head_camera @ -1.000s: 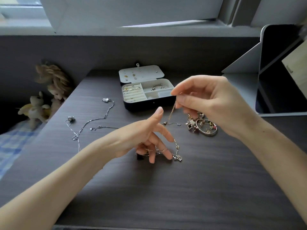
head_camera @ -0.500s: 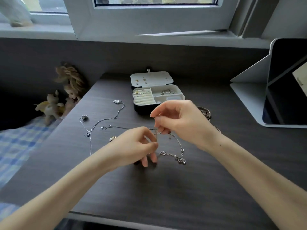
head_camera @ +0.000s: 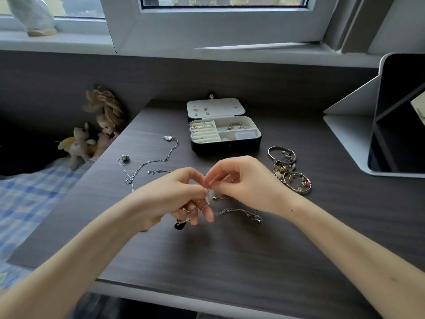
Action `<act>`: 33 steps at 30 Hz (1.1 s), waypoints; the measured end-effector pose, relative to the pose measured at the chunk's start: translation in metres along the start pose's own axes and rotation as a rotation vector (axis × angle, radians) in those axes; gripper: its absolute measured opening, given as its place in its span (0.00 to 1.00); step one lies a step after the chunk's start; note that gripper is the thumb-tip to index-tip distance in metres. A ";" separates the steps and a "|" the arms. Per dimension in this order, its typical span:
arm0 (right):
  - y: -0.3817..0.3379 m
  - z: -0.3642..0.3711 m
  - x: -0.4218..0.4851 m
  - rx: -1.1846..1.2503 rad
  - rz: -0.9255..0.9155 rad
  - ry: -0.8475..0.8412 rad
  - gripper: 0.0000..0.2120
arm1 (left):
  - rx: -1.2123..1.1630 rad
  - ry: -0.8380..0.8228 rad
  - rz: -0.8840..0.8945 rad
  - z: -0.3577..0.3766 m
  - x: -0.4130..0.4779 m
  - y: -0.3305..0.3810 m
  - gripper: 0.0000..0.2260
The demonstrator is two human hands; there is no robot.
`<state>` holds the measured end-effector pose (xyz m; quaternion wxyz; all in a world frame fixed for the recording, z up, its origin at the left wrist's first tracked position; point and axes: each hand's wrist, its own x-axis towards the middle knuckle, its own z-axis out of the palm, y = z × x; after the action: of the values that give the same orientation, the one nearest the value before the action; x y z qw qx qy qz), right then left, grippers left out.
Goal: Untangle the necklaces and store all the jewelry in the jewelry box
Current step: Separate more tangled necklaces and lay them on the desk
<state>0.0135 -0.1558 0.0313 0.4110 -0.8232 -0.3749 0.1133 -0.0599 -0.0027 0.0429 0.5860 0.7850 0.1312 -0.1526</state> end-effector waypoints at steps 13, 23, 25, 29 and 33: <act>0.006 0.013 -0.029 -0.299 -0.151 0.054 0.10 | -0.151 -0.033 -0.008 -0.001 -0.001 0.002 0.06; -0.019 -0.026 -0.048 0.192 -0.192 -0.039 0.05 | -0.511 -0.028 -0.020 0.000 0.004 -0.007 0.05; -0.025 -0.033 -0.051 0.367 -0.172 -0.067 0.06 | -0.545 -0.036 -0.016 0.000 0.005 -0.007 0.06; -0.028 -0.042 -0.053 0.566 -0.189 -0.096 0.10 | -0.553 -0.022 0.014 0.001 0.005 -0.007 0.06; -0.027 -0.049 -0.053 0.538 -0.181 -0.054 0.10 | -0.421 0.044 0.079 -0.003 0.001 -0.002 0.06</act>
<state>-0.0137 -0.2120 0.0767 0.6128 -0.6446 -0.4141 0.1935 -0.0592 0.0012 0.0415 0.7394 0.6530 0.1421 -0.0814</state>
